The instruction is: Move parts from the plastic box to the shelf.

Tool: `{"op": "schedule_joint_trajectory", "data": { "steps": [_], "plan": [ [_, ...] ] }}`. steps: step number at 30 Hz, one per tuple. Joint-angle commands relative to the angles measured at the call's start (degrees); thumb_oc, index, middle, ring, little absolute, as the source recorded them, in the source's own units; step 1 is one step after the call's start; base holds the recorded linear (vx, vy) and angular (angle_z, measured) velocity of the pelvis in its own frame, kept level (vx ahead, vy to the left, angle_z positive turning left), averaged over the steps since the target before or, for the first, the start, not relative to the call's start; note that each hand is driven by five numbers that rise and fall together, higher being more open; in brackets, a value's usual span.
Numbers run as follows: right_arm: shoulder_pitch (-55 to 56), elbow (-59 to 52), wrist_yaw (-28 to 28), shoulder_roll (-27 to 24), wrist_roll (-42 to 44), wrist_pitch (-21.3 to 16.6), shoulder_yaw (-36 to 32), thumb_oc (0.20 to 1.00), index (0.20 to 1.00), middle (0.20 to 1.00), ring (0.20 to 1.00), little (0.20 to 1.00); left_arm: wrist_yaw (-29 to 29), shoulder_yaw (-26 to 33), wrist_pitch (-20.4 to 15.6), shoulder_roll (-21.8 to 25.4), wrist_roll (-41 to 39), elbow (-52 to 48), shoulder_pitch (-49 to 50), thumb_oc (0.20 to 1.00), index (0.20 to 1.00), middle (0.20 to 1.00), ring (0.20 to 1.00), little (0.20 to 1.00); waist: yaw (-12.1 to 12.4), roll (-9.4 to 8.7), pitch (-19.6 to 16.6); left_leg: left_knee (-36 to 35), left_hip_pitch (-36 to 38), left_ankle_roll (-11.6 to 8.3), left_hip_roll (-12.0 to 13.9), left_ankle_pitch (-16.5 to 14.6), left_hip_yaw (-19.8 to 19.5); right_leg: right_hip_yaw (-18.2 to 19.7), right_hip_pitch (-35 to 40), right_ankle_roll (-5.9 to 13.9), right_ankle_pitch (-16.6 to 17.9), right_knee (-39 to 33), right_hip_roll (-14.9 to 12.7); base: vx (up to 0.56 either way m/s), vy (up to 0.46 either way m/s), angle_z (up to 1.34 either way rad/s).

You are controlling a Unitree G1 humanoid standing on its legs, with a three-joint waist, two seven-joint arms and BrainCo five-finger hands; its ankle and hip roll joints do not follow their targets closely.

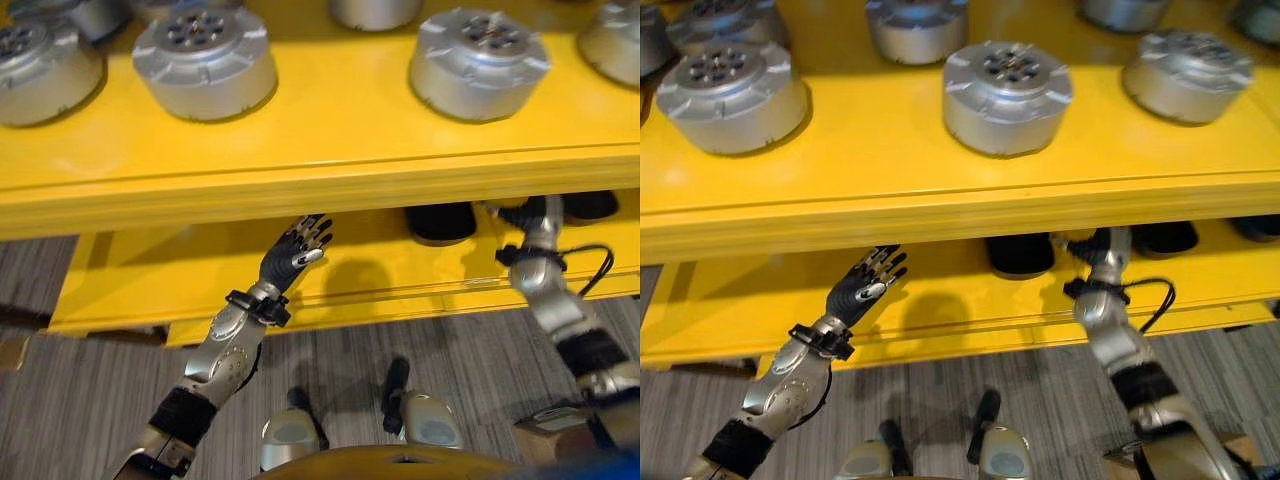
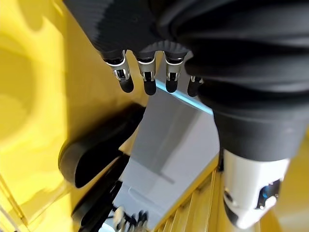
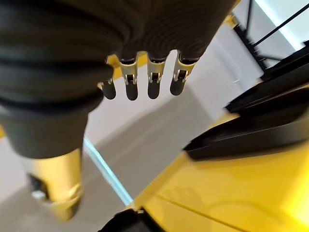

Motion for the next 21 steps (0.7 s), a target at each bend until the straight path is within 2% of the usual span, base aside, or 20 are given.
{"op": "schedule_joint_trajectory", "data": {
  "steps": [1, 2, 4, 10, 11, 15, 16, 21],
  "plan": [
    [-2.22, -0.12, 1.06, -2.13, -2.99, -2.78, -1.11, 1.0, 1.0, 1.0, 1.0, 1.0, 0.16, 1.04, -2.37, -0.83, 2.14, -4.19, 1.93, 1.0, 1.0, 1.0, 1.0, 1.0, -1.3, 0.45, -1.59, 0.06, -1.82, -0.35, 1.31, 3.51, -5.99, 3.26, 3.78, 6.18, -4.34, 3.41, -2.59, 0.05, 0.094, -0.37],
    [3.37, -4.29, 3.94, -1.77, -4.29, -3.54, -2.5, 1.0, 1.0, 1.0, 1.0, 1.0, -0.09, 2.43, -2.02, -0.94, 2.84, -4.89, 3.33, 1.0, 1.0, 1.0, 1.0, 1.0, -2.89, 0.02, -2.31, -0.8, -0.57, -0.01, 0.87, 3.11, -5.0, 4.34, 4.28, 6.57, -3.94, 2.71, -2.5, 0.05, 0.105, -0.38],
    [7.04, -7.04, 6.44, -1.52, -5.05, -4.83, -2.74, 1.0, 1.0, 1.0, 1.0, 1.0, -0.09, 3.36, -1.95, -0.38, 2.52, -5.66, 4.45, 1.0, 1.0, 1.0, 1.0, 1.0, -4.02, -0.37, -2.7, -0.87, -0.05, 0.55, 0.35, 2.35, -4.33, 5.19, 4.56, 6.69, -3.97, 2.4, -2.2, 0.03, 0.09, -0.29],
    [9.88, -7.06, 10.88, -1.94, -9.71, -8.2, 0.31, 1.0, 1.0, 1.0, 1.0, 1.0, -1.0, 3.97, -2.42, 0.13, 2.34, -5.33, 5.74, 1.0, 1.0, 1.0, 1.0, 1.0, -4.66, -0.9, -3.38, -1.28, 0.69, 1.51, -0.78, 1.27, -3.85, 6.0, 4.98, 7.06, -3.7, 1.6, -2.01, 0.01, 0.021, -0.18],
    [10.25, -6.33, 16.7, -3.33, -13.72, -12.6, 3.47, 1.0, 1.0, 1.0, 1.0, 1.0, -1.71, 4.54, -2.32, 0.84, 2.2, -4.83, 6.21, 1.0, 1.0, 1.0, 1.0, 1.0, -4.13, -1.06, -3.58, -1.82, 0.93, 1.84, -1.24, 1.09, -4.08, 5.96, 4.99, 7.54, -3.31, 1.18, -2.21, 0.0, 0.0, 0.0],
    [8.57, -4.97, 18.83, -5.64, -15.33, -14.9, 7.16, 1.0, 1.0, 1.0, 1.0, 1.0, -2.28, 4.81, -2.45, 1.75, 2.0, -3.74, 6.31, 1.0, 1.0, 1.0, 1.0, 1.0, -3.04, -1.42, -3.92, -2.3, 0.9, 1.96, -1.52, 1.11, -4.45, 5.51, 5.25, 7.76, -3.22, 0.68, -2.27, 0.0, -0.027, 0.0],
    [7.18, -4.46, 20.95, -7.1, -16.35, -15.76, 9.2, 1.0, 1.0, 1.0, 1.0, 1.0, -1.95, 4.77, -2.64, 2.22, 2.11, -3.28, 6.19, 1.0, 1.0, 1.0, 1.0, 1.0, -2.33, -1.63, -4.21, -2.58, 0.84, 1.94, -1.57, 1.26, -4.75, 5.06, 5.37, 7.85, -3.19, 0.52, -2.28, 0.0, -0.058, 0.03],
    [3.89, -2.68, 25.49, -9.06, -17.57, -16.16, 13.33, 1.0, 1.0, 1.0, 1.0, 1.0, -1.79, 5.17, -1.75, 2.55, 2.75, -2.9, 5.71, 1.0, 1.0, 1.0, 1.0, 1.0, -0.67, -2.0, -4.7, -2.95, 0.81, 1.75, -1.49, 1.51, -5.29, 4.05, 5.96, 7.85, -3.38, 0.19, -2.34, 0.0, -0.046, 0.07]
  ]
}}
